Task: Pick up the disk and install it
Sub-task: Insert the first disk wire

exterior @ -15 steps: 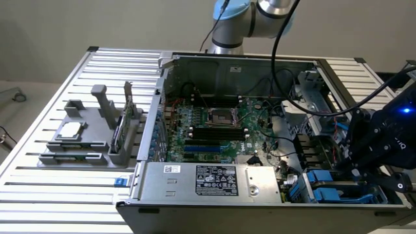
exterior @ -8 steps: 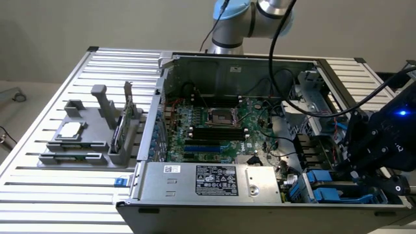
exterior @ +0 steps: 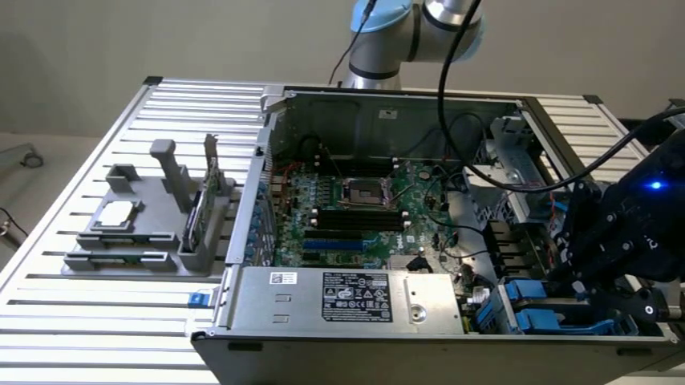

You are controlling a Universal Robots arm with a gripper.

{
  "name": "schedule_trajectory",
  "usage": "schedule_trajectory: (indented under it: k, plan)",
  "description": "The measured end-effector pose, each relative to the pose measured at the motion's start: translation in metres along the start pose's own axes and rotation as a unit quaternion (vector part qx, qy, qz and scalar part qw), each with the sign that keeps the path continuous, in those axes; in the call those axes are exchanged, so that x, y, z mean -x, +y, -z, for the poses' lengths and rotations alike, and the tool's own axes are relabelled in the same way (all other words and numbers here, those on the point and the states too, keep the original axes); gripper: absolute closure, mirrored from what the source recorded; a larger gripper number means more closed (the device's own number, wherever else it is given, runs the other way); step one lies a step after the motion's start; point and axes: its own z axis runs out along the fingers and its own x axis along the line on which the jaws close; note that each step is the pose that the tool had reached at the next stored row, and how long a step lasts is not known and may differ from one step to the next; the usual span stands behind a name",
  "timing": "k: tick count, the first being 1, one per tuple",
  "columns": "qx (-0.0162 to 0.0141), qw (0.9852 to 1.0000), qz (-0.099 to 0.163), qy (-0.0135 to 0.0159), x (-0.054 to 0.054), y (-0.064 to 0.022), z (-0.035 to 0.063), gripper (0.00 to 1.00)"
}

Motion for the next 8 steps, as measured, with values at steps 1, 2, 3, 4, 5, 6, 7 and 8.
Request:
schedule_trajectory:
  k: [1, 2, 3, 4, 5, 6, 7, 8]
  plan:
    - [0.0000, 1.0000, 0.000, 0.0001, -0.0001, -0.0001, 0.0008, 0.84]
    - [0.0000, 1.0000, 0.000, 0.0000, -0.0002, -0.0002, 0.0019, 0.84]
    - [0.0000, 1.0000, -0.001, 0.0000, -0.0003, -0.0002, 0.0026, 0.84]
    - [0.0001, 1.0000, -0.001, 0.0001, -0.0004, -0.0002, 0.0025, 0.84]
    - [0.0001, 1.0000, -0.001, 0.0005, -0.0004, -0.0002, 0.0025, 0.84]
    - [0.0001, 1.0000, -0.001, 0.0009, -0.0004, -0.0002, 0.0027, 0.84]
    - [0.0002, 1.0000, -0.001, 0.0020, -0.0004, -0.0002, 0.0027, 0.84]
    - [0.0003, 1.0000, -0.001, 0.0035, -0.0005, -0.0002, 0.0027, 0.84]
